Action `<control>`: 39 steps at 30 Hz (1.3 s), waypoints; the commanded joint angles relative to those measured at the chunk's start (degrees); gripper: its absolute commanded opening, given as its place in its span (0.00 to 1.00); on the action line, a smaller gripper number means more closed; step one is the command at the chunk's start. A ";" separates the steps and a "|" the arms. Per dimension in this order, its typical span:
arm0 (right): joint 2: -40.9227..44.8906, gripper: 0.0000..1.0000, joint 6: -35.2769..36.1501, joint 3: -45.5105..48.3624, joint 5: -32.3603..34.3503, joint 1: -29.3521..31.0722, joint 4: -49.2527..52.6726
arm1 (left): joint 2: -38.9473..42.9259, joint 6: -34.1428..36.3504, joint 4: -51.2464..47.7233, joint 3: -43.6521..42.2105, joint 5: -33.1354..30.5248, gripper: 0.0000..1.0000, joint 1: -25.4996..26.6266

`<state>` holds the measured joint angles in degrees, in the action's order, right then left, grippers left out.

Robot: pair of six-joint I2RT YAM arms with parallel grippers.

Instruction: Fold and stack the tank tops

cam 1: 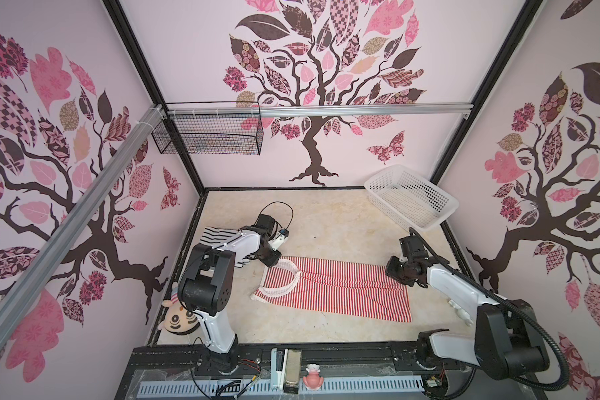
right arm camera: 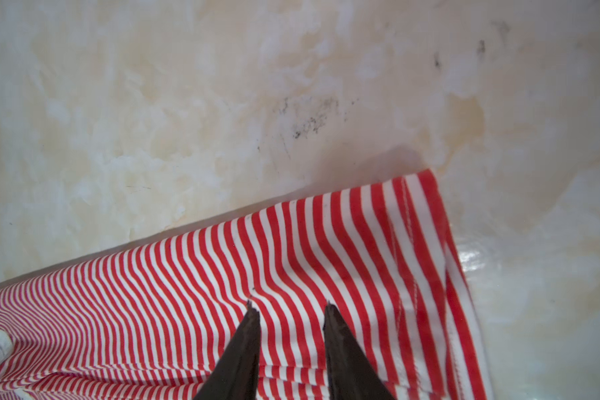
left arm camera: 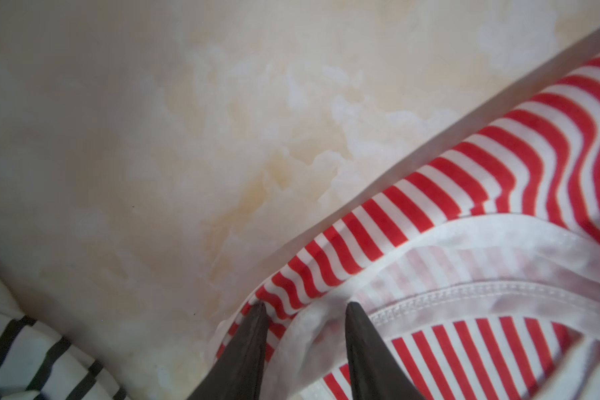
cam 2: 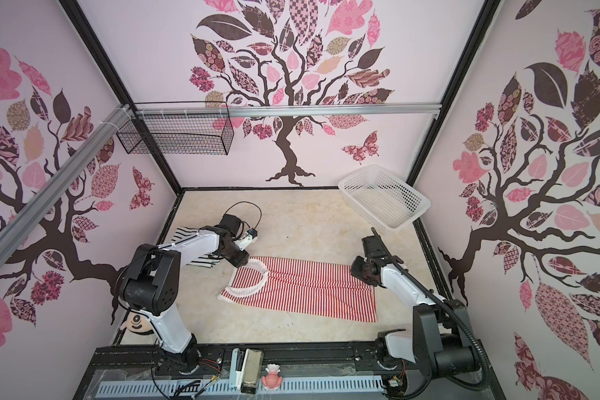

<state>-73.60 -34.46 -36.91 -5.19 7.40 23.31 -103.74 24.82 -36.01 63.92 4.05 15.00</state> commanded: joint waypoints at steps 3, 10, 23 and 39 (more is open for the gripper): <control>-3.85 0.33 0.30 1.22 -0.83 -0.27 -1.14 | -3.93 1.88 0.44 2.00 -1.64 0.41 -0.88; -4.56 0.31 -1.78 5.24 -2.72 0.45 -3.05 | -14.91 5.37 -3.99 16.81 -3.20 0.41 -0.88; 0.80 0.30 -13.51 12.13 -1.55 11.73 -3.23 | -50.33 11.49 -19.97 78.96 -9.34 0.41 1.24; 9.41 0.35 -21.01 4.77 7.02 30.77 4.57 | -27.26 1.04 -2.62 59.90 -5.60 0.46 2.92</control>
<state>-66.57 -55.72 -28.56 -2.24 38.04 21.43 -139.33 30.52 -41.76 127.61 -4.47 17.91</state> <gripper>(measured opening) 0.346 0.455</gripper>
